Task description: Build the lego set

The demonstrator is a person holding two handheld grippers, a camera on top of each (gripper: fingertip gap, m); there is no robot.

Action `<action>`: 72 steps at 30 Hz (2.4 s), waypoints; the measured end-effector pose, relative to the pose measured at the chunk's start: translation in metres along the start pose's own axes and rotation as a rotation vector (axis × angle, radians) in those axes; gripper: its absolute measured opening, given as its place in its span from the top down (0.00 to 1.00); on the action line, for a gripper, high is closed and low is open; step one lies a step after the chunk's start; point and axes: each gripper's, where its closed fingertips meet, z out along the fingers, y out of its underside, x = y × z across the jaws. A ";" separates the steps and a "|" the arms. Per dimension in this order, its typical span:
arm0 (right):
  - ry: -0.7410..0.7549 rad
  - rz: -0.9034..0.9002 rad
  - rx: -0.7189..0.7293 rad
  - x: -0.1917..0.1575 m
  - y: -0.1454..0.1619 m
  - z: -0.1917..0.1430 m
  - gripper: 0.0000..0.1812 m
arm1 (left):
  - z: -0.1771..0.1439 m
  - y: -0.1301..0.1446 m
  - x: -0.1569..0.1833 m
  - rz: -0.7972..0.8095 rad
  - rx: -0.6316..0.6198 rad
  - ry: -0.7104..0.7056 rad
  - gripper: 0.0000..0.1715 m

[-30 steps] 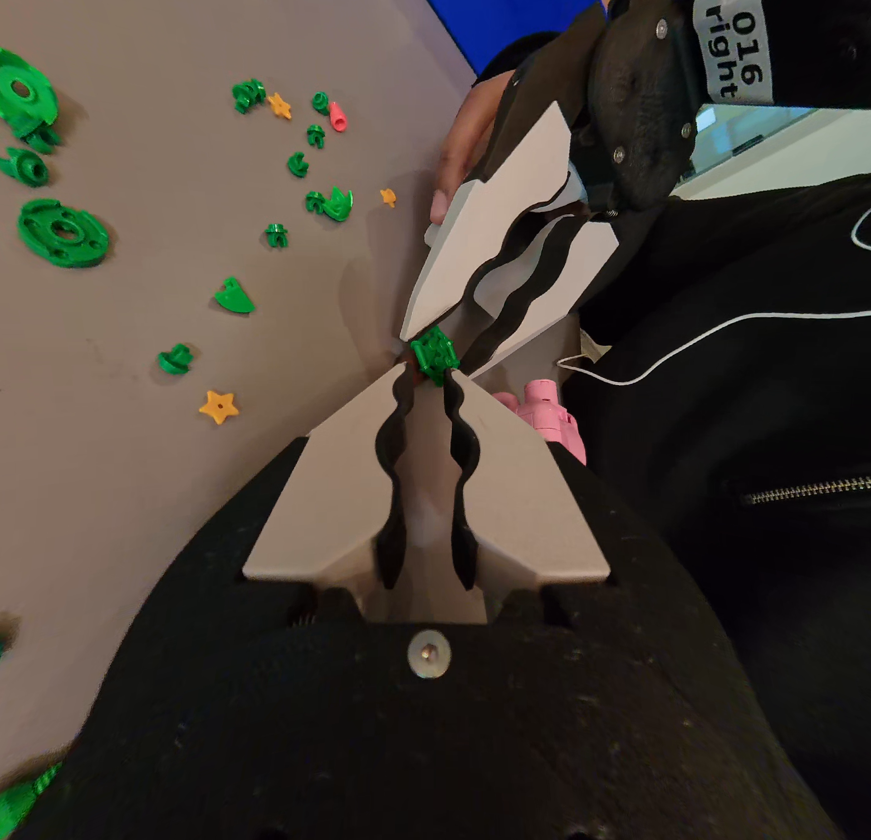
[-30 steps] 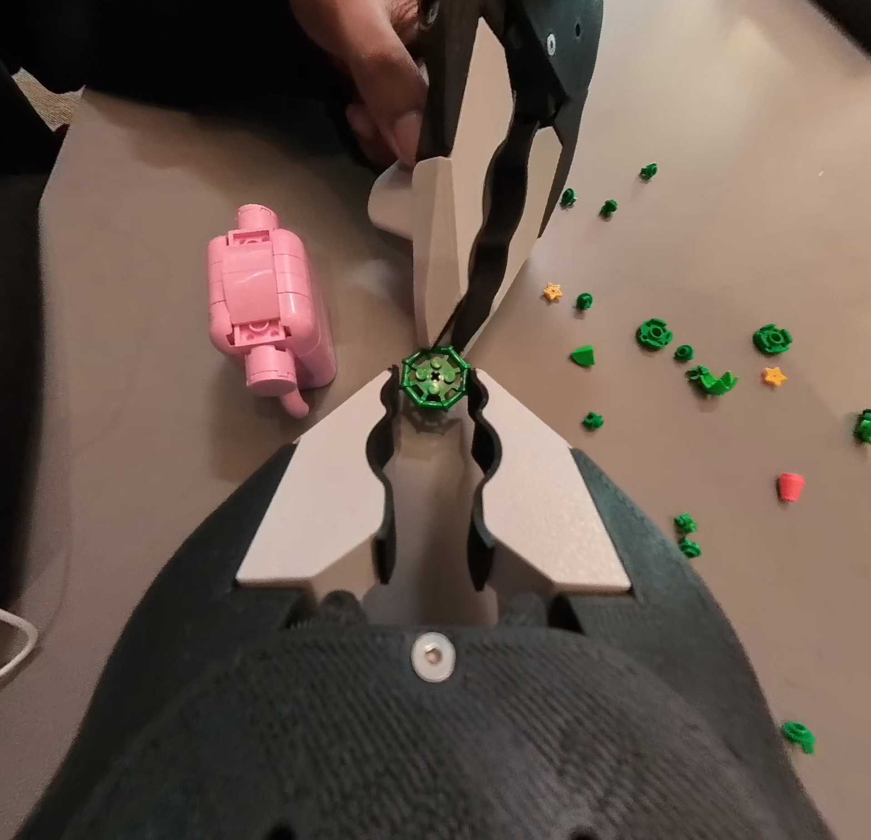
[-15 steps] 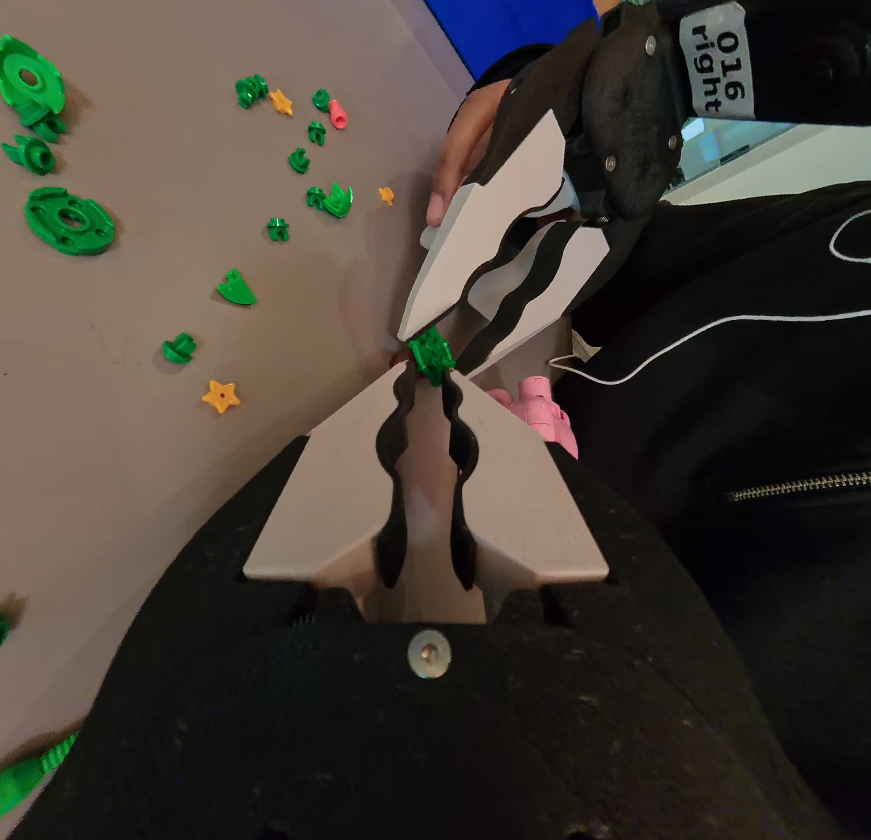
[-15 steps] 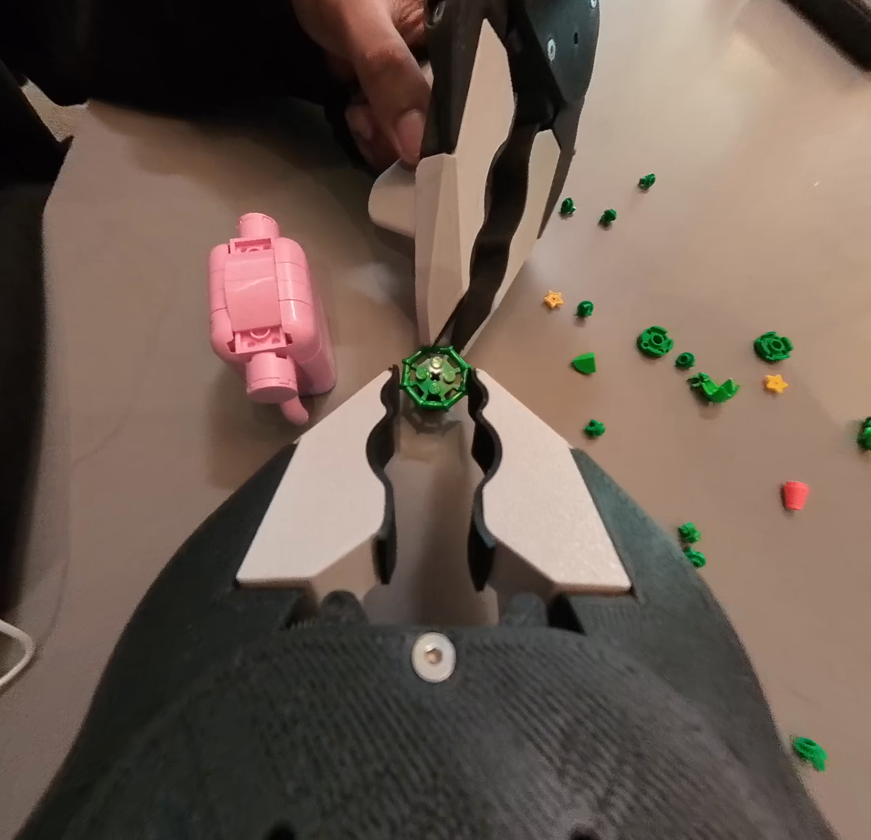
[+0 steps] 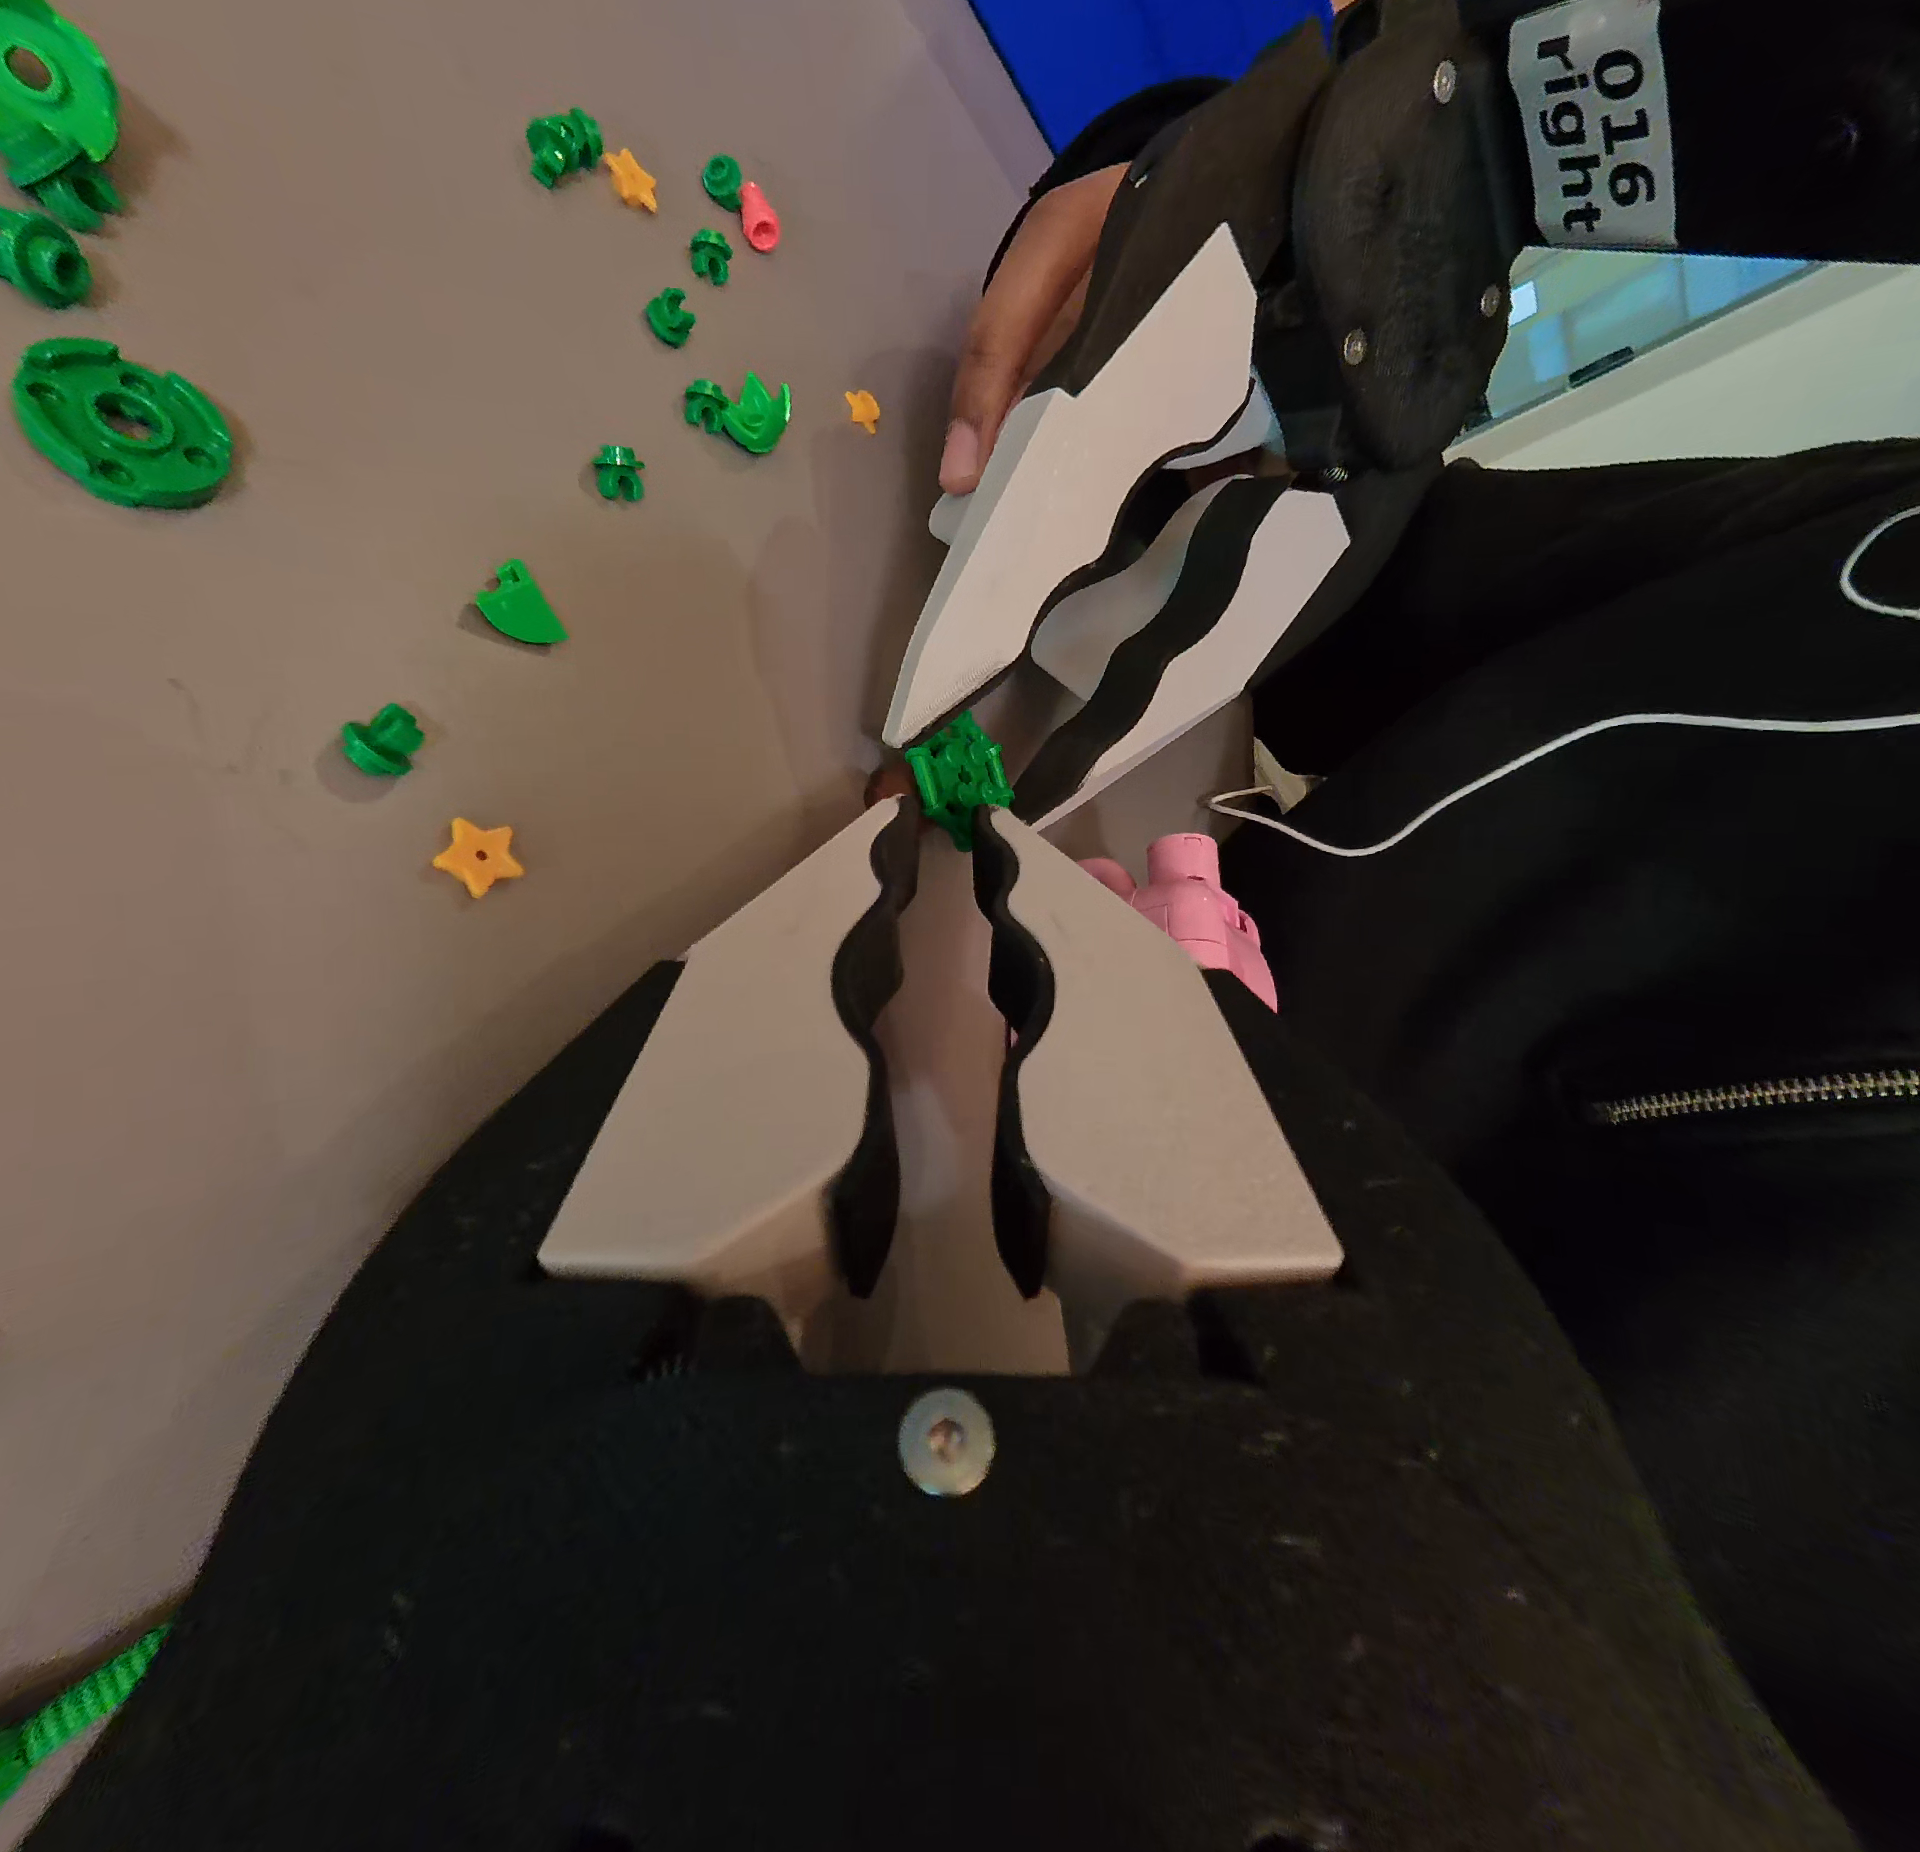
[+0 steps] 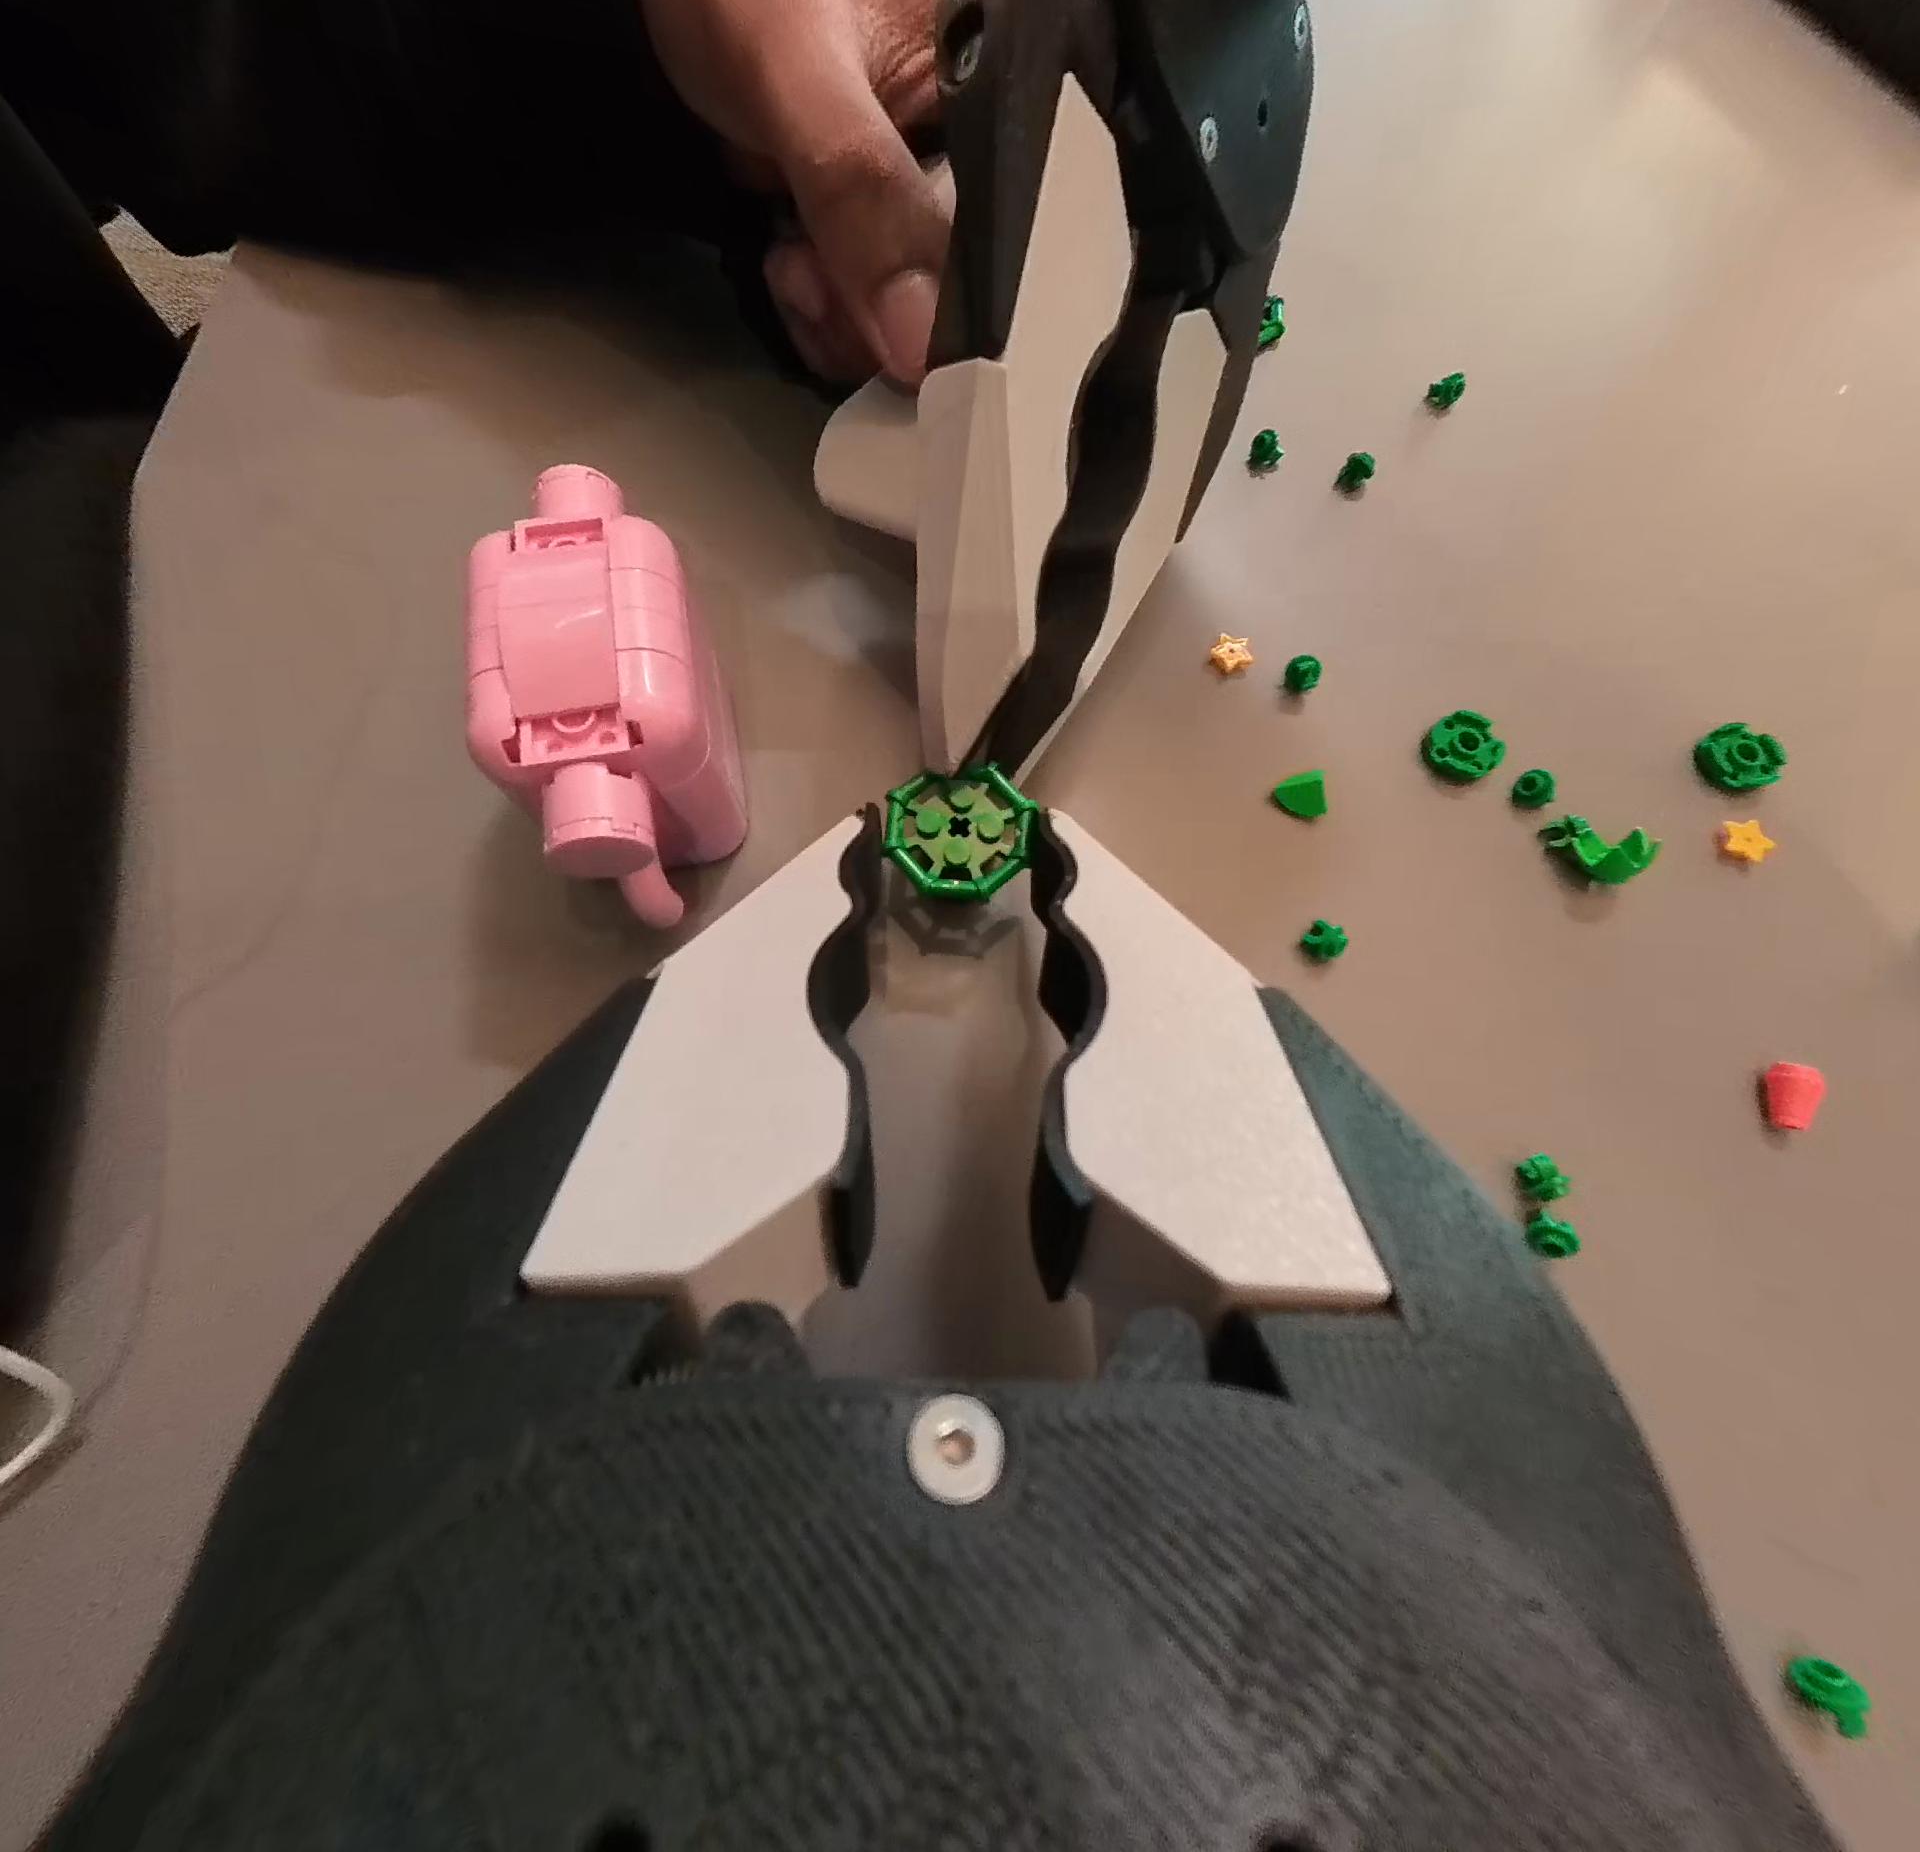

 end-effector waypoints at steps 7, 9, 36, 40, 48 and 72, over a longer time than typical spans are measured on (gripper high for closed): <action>0.020 0.016 -0.001 0.004 0.000 -0.001 0.73 | 0.001 -0.001 -0.001 -0.005 0.006 0.000 0.97; 0.006 0.062 0.028 0.008 -0.003 -0.006 0.65 | 0.001 -0.001 0.001 -0.006 0.012 0.013 0.95; -0.018 0.041 0.157 0.002 -0.028 -0.016 1.00 | -0.015 -0.018 -0.001 0.001 0.116 0.012 0.89; -0.023 0.094 0.027 0.007 -0.005 -0.005 1.00 | -0.019 -0.023 -0.002 0.005 0.145 0.010 0.89; 0.054 -0.027 0.221 0.011 -0.036 -0.027 0.92 | -0.030 -0.035 -0.002 0.029 0.230 0.016 0.88; -0.581 0.772 0.483 -0.006 -0.071 -0.051 0.85 | -0.031 -0.041 0.062 0.738 0.330 -0.073 0.58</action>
